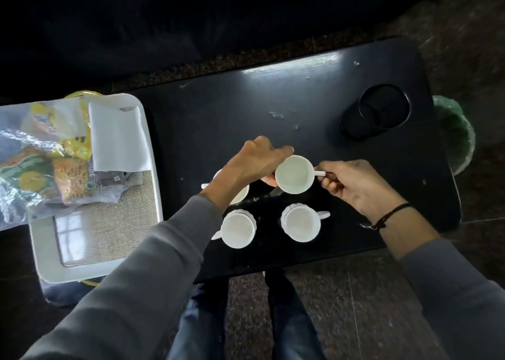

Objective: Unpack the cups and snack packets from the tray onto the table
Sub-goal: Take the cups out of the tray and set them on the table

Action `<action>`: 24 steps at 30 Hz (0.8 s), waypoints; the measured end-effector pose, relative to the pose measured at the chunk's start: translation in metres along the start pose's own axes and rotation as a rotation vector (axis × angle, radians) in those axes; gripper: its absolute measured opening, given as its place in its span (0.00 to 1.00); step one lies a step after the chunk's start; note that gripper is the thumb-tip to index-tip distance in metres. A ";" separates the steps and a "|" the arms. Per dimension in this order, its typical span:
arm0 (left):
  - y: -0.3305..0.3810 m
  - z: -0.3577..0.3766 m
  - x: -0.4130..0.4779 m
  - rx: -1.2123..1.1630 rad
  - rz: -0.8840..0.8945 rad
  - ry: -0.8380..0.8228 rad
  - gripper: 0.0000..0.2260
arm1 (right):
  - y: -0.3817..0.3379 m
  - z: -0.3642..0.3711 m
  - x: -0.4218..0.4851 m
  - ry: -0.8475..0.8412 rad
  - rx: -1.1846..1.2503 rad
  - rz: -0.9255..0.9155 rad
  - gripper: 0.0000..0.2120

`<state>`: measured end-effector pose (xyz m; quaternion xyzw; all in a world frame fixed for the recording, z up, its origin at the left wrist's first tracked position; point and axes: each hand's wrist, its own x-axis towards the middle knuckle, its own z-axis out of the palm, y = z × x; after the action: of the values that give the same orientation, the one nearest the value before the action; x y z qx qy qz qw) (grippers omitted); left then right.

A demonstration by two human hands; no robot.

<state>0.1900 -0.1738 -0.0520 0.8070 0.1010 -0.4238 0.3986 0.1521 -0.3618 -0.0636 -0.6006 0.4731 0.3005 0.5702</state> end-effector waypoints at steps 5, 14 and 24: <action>-0.003 0.005 0.004 0.186 0.021 -0.031 0.14 | 0.004 0.000 0.007 -0.026 -0.043 0.059 0.09; 0.000 0.014 0.009 0.171 -0.036 0.079 0.17 | 0.009 0.002 0.013 -0.043 -0.089 0.085 0.09; 0.001 0.017 0.002 0.202 0.014 0.324 0.15 | 0.013 0.004 0.012 0.077 -0.529 -0.221 0.12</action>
<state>0.1809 -0.1873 -0.0586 0.9013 0.1152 -0.2934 0.2971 0.1455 -0.3593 -0.0799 -0.7874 0.3313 0.3264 0.4047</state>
